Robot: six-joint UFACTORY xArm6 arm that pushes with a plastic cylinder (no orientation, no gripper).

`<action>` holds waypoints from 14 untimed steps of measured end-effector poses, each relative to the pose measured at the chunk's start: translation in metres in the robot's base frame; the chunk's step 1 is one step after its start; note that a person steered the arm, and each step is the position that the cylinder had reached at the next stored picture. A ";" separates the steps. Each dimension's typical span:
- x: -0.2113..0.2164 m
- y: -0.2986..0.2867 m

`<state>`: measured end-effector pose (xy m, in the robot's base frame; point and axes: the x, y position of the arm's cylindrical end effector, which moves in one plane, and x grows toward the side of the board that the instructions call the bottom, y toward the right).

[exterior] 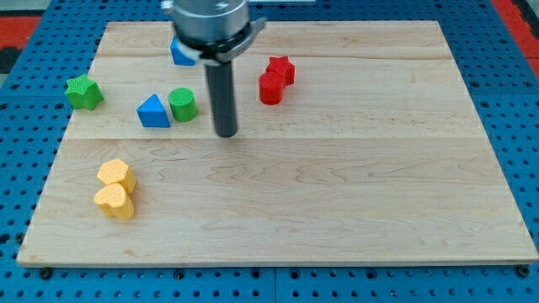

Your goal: Slide the blue triangle towards the bottom right side of the board

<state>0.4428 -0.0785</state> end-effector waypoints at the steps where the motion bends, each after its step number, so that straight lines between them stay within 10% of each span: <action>1: -0.013 -0.080; 5: -0.103 -0.111; 9: -0.017 0.039; 14: -0.015 0.214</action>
<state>0.4275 0.1353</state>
